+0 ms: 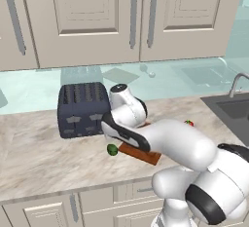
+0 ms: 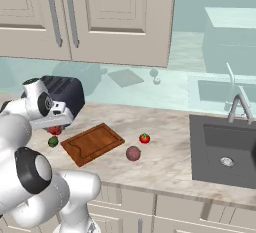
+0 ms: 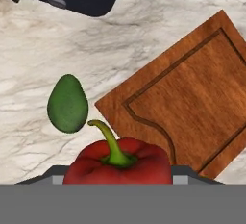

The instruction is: Place the avocado, onion, tomato, and bell pepper on the cutting board.

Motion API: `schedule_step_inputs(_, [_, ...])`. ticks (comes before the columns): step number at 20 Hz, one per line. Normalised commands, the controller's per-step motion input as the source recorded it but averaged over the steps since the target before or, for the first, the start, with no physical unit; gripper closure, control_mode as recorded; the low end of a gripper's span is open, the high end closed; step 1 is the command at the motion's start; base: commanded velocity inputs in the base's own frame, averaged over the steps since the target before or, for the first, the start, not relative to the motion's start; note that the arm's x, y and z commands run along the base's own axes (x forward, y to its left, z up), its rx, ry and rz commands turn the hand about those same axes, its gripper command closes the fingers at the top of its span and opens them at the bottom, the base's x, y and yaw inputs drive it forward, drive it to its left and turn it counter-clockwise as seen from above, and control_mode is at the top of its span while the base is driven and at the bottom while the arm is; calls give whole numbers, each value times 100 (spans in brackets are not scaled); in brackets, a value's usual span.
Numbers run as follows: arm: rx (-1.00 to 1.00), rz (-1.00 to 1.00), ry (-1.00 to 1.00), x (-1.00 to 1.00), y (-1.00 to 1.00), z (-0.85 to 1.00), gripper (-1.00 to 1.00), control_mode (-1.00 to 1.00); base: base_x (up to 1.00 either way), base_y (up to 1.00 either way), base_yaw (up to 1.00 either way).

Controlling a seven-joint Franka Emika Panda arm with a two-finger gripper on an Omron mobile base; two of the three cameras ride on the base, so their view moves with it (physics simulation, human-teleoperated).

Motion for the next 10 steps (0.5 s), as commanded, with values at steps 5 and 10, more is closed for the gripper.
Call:
schedule_step_inputs(5, [0,-1,1,22,-33,0,100,-100,0,0,0])
schedule_step_inputs(10, [0,-2,7,48,-20,0,100,-100,0,0,0])
